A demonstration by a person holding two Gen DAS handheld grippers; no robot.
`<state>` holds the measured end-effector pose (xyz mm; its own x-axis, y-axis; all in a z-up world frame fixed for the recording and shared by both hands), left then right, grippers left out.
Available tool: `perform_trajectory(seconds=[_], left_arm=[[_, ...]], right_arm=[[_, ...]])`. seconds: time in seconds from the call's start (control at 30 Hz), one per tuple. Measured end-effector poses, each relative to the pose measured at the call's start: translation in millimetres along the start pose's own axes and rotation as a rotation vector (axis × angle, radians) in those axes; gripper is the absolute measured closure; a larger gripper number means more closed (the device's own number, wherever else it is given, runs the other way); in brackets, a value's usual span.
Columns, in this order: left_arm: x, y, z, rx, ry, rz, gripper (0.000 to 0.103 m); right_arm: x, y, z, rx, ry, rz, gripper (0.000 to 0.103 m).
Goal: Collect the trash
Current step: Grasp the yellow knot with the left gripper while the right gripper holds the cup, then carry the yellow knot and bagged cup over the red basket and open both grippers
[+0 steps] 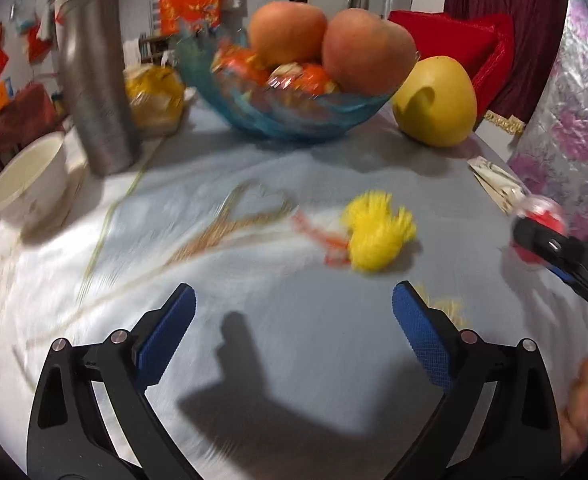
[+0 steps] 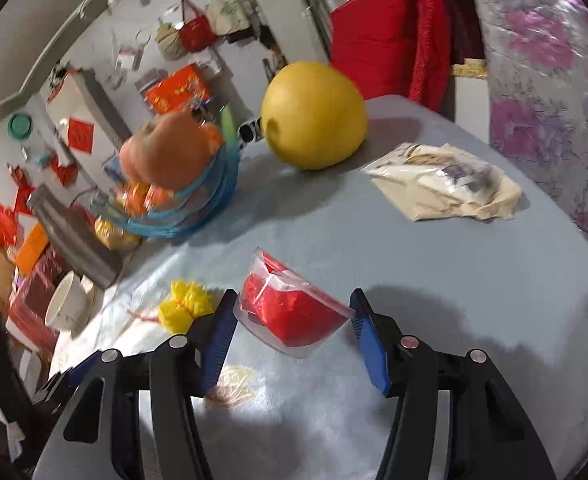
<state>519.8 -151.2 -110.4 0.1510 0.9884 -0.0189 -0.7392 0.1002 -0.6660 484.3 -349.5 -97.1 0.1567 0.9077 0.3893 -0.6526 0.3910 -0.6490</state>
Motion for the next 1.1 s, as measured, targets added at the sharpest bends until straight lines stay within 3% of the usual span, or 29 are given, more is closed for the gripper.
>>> perform_trajectory(seconds=[0.1,0.17,0.27,0.33,0.37,0.47,0.63,0.8,0.93,1.1], left_arm=[[-17.0,-14.7,-17.3,-0.006,0.011,-0.003,0.013],[-24.3,-19.7,-28.1,0.003,-0.005,-0.017,0.025],[-28.1,-26.2,-37.4,0.019,0.041,0.019,0.045],[-31.4,-23.1,-39.5,0.041,0.115,0.020,0.067],[-30.6,-22.9,-37.8,0.035,0.123,0.020,0.070],[-23.0,-20.3,-25.3,-0.010,0.076,-0.013,0.070],[0.1,-5.0,10.6,-0.045,0.078,0.022,0.070],[35.2,31.4,64.3,-0.076,0.097,0.083,0.070],[58.1,73.1,109.2,-0.085,0.065,0.075,0.070],[81.4,120.7,169.7,-0.103,0.014,0.074,0.070]], right_arm=[[-12.1,-8.3,6.3,-0.032,0.018,-0.033,0.046],[-18.0,-10.7,7.7,-0.035,0.015,-0.058,0.046],[-22.4,-12.0,6.7,-0.039,0.022,-0.069,0.046],[-20.7,-10.9,4.1,-0.033,0.024,-0.062,0.046],[-19.3,-9.7,3.2,-0.030,0.023,-0.059,0.046],[-14.8,-7.0,0.5,-0.026,0.021,-0.042,0.046],[-11.9,-4.9,-2.7,-0.017,0.007,-0.029,0.046],[0.1,-2.2,-0.9,-0.019,-0.024,-0.005,0.046],[26.2,9.0,21.1,-0.028,-0.112,0.029,0.046],[57.7,55.0,81.3,-0.028,-0.236,0.075,0.046]])
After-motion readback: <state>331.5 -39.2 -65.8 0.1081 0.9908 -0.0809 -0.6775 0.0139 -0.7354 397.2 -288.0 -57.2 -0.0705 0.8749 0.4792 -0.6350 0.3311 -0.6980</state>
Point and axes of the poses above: each gripper's, at about its wrist camera, not at the fingertips, and z roughly against the way its jaws point, x to its left, y to its underside, the point moved 9 cm from there along -z, roughly the way its jaws point, and after that the axes turned 5 degrees about -y, right-handed, at the moved point
